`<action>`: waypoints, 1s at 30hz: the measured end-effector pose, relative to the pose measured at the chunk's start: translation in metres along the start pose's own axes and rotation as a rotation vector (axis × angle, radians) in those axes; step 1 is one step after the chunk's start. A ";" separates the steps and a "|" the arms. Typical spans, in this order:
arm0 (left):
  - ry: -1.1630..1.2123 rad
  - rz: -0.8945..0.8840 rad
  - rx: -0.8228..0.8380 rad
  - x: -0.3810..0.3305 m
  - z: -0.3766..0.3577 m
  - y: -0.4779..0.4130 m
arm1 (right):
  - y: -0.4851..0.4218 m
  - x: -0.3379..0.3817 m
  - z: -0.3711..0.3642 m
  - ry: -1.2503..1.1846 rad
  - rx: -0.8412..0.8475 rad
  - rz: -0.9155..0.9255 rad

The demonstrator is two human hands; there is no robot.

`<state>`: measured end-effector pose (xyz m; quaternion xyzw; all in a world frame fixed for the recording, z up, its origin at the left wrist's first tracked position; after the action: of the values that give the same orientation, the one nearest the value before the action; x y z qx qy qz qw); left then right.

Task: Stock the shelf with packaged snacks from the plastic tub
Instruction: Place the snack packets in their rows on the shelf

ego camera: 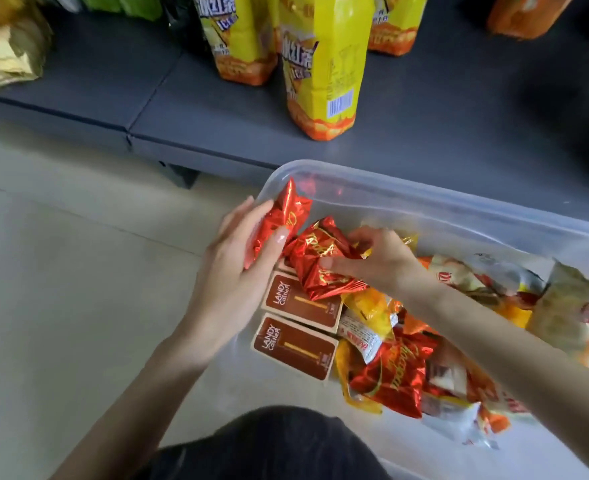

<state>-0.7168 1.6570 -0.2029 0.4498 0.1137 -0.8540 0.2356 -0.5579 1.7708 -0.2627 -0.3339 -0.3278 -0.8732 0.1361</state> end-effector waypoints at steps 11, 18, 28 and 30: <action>0.403 0.084 -0.072 -0.019 0.019 0.017 | 0.045 0.040 0.033 -0.542 0.215 0.084; 0.716 0.353 0.050 -0.025 0.020 0.025 | 0.061 0.095 0.027 -0.530 0.341 0.326; 0.945 0.545 -0.226 0.028 0.068 0.039 | -0.004 0.081 0.019 -0.075 0.136 0.421; 0.932 0.553 -0.244 0.033 0.073 0.042 | -0.009 0.080 0.008 -0.067 0.159 0.440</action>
<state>-0.7634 1.5811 -0.1881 0.7626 0.1817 -0.4514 0.4261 -0.6176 1.7812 -0.2087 -0.4145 -0.3194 -0.7823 0.3379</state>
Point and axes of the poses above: each hand's wrist, its own y-axis away from the middle knuckle, its own z-axis out of the back of the hand, x = y × z, the point moved 6 cm from there along -y, towards the middle knuckle, and after that the axes turned 3 degrees about y, right-handed, at the moved point
